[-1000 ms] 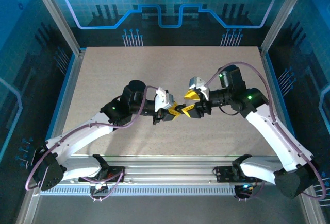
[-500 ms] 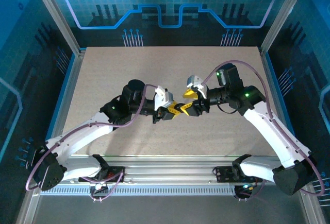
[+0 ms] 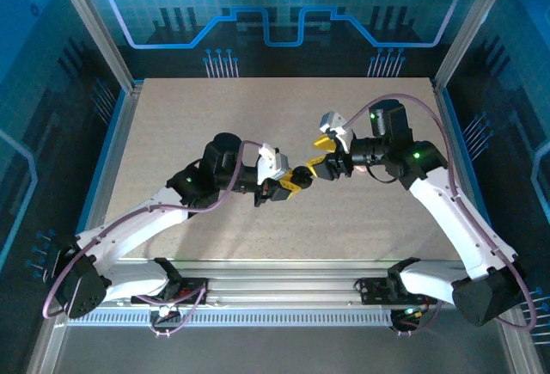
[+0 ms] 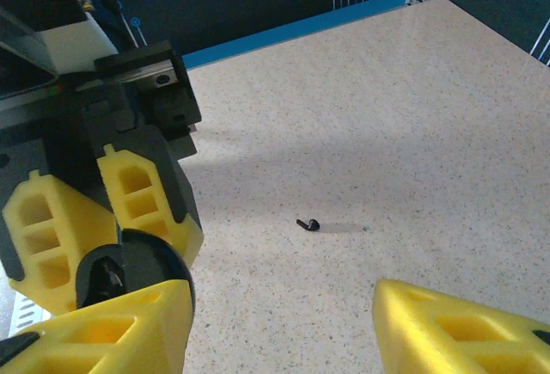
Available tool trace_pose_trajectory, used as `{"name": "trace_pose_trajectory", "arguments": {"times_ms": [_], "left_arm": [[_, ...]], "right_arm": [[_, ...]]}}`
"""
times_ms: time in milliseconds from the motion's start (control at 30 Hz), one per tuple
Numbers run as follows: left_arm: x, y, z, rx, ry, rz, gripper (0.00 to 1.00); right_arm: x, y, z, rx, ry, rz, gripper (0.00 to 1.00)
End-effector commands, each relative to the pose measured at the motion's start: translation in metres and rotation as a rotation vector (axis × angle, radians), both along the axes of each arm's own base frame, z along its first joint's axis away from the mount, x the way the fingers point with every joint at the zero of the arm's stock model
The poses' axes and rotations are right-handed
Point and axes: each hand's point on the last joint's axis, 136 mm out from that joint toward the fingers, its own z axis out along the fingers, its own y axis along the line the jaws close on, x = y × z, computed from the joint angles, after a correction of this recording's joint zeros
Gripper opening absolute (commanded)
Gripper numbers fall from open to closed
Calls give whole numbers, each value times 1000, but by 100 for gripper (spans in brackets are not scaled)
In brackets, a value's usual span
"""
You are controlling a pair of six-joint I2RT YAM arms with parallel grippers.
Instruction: Insert the wireless bluetooth earbuds into the charging case
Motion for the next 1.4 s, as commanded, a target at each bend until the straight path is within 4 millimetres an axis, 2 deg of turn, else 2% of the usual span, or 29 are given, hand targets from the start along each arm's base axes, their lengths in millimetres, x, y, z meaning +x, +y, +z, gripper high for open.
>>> {"name": "trace_pose_trajectory", "arguments": {"times_ms": [0,133,267,433,533,600,800,967,1167,1367], "left_arm": [[-4,1,19,-50,-44,-26,14],[7,6,21,-67,-22,14,14],[30,21,19,-91,32,99,15],[59,55,14,-106,103,297,14],[74,80,6,-66,145,428,14],[88,104,1,-61,191,545,14],[120,179,-5,-171,354,858,13],[127,229,-15,-241,470,1018,14],[121,252,-43,-139,473,1159,16],[117,262,-64,-112,482,1231,16]], "right_arm": [[8,-3,5,1,-6,-34,58],[10,-6,12,2,-13,-65,59],[16,-12,22,-4,18,-141,62],[27,-26,27,-31,123,-317,63],[33,-33,19,-38,240,-458,63],[32,-29,10,-28,319,-525,62],[37,-7,-29,-10,548,-709,63],[48,25,-75,-73,743,-864,65],[57,66,-131,-134,950,-1072,63],[61,119,-179,-193,1149,-1142,64]]}}
